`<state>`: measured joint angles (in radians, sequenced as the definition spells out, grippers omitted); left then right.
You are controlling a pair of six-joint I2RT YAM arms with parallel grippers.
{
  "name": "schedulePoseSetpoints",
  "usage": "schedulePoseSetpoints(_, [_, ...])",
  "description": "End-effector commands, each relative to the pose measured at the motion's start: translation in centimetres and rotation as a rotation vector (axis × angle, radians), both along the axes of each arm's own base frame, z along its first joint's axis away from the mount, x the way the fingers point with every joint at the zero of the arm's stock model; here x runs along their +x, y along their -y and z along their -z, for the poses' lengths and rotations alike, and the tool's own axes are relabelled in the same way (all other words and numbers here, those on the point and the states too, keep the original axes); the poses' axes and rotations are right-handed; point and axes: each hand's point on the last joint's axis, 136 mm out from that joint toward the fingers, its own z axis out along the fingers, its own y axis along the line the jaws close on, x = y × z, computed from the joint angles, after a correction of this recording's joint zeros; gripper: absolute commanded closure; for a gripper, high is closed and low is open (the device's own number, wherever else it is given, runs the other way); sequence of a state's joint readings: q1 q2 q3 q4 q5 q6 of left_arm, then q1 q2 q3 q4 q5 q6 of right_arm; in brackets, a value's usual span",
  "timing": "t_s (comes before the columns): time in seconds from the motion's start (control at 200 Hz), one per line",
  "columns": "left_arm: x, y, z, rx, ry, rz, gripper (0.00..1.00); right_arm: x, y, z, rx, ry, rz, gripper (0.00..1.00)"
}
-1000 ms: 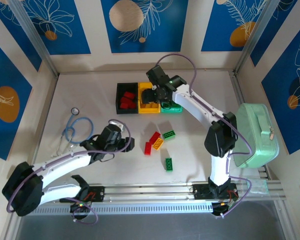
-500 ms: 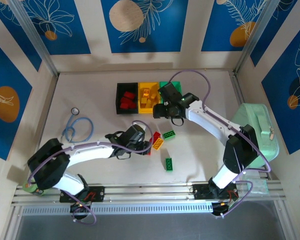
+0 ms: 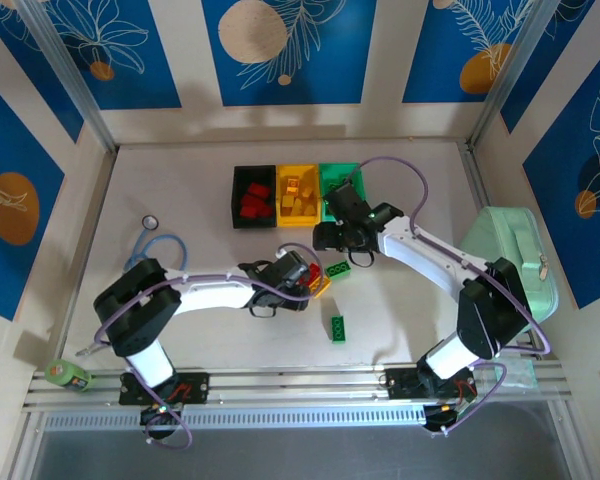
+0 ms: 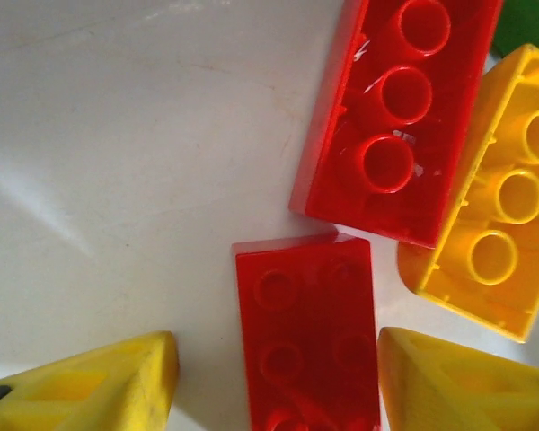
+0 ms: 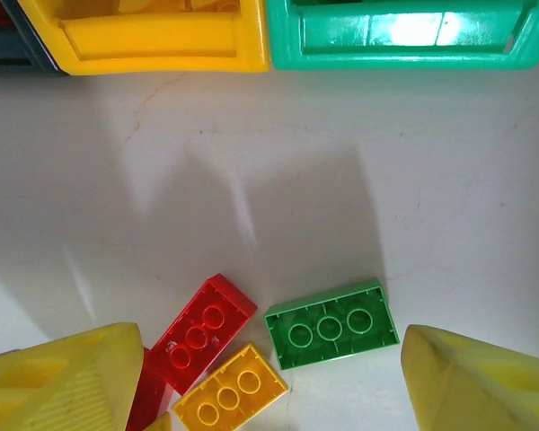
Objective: Sort the legos into containers by color
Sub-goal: Pick up the lego from the middle-left of the table.
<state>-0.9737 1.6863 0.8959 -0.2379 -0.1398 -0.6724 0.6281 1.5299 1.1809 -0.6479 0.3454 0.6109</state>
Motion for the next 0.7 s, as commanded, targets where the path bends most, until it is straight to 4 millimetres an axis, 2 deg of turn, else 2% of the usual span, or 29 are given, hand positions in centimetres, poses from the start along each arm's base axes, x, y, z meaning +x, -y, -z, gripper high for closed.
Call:
schedulePoseSetpoints(0.0, [-0.7,0.1,1.1,0.022,-0.054,-0.009,0.43,-0.1,0.1,-0.6,0.042,0.018,0.021,0.24])
schedulePoseSetpoints(0.26, [-0.1,-0.5,0.4,0.059,-0.025,-0.028,0.62,-0.8,0.6,0.1,0.044,0.006,0.036,0.24])
schedulePoseSetpoints(0.465, [0.9,-0.8,-1.0,0.017,0.002,-0.052,0.63,-1.4,1.0,0.8,0.046,-0.004,0.05,0.24])
schedulePoseSetpoints(0.695, [3.1,-2.1,-3.9,-0.052,0.047,-0.099,0.64,-1.7,1.3,1.1,0.044,-0.012,0.058,0.24])
